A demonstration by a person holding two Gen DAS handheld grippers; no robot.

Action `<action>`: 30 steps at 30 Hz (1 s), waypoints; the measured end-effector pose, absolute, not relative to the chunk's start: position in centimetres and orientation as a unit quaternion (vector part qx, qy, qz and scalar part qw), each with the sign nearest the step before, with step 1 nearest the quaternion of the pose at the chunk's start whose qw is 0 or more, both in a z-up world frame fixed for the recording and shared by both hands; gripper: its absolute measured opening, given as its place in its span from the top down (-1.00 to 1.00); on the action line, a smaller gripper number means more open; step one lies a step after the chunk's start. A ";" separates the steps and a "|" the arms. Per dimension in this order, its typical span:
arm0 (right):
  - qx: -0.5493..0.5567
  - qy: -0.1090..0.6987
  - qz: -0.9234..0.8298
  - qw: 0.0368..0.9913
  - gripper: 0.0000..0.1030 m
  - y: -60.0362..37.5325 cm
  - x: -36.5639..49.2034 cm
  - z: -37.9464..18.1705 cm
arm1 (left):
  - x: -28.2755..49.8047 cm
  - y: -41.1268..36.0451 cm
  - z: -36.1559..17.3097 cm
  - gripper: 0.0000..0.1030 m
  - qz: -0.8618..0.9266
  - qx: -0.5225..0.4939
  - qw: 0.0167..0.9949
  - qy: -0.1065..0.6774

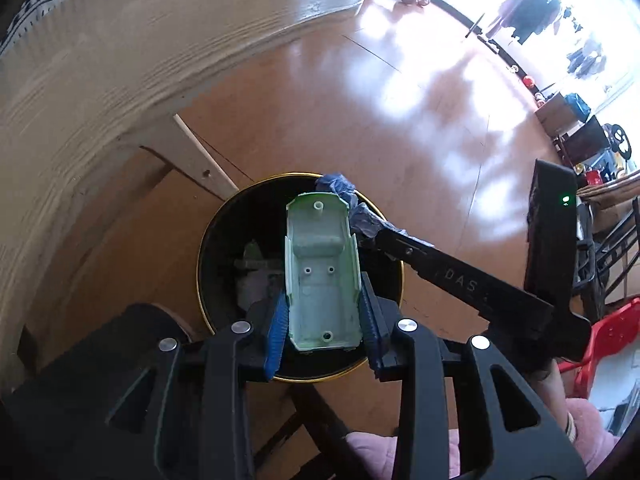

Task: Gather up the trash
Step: 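Carry wrapper and green tray over the black bin and release both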

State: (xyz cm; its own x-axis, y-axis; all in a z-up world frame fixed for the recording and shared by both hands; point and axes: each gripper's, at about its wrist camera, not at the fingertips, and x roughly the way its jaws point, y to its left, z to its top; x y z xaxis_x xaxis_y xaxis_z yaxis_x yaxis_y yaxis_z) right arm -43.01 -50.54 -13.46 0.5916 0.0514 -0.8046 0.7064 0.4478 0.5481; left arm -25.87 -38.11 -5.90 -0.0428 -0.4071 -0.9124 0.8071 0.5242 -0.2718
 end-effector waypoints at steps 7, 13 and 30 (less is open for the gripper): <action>0.495 0.393 -0.212 0.745 0.65 -50.9 -42.5 -14.0 | -26.7 -37.9 -6.5 0.38 -0.455 0.183 0.667 0.561; 0.504 0.392 -0.213 0.740 0.59 -51.3 -42.9 -13.7 | -26.3 -37.9 -6.8 0.34 -0.462 0.186 0.659 0.563; 0.470 0.351 -0.280 0.760 -0.88 -52.3 -43.0 -10.1 | -19.4 -28.7 3.0 -0.88 -0.364 0.046 0.814 0.450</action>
State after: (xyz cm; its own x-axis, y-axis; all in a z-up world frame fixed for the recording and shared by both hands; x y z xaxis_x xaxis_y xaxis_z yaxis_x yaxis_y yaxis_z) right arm -43.03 -52.31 -10.12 0.5974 -0.0965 -0.7961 0.7550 0.4022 0.5179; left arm -19.43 -28.66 3.03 0.3297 -0.5520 -0.7659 0.6339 0.7306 -0.2537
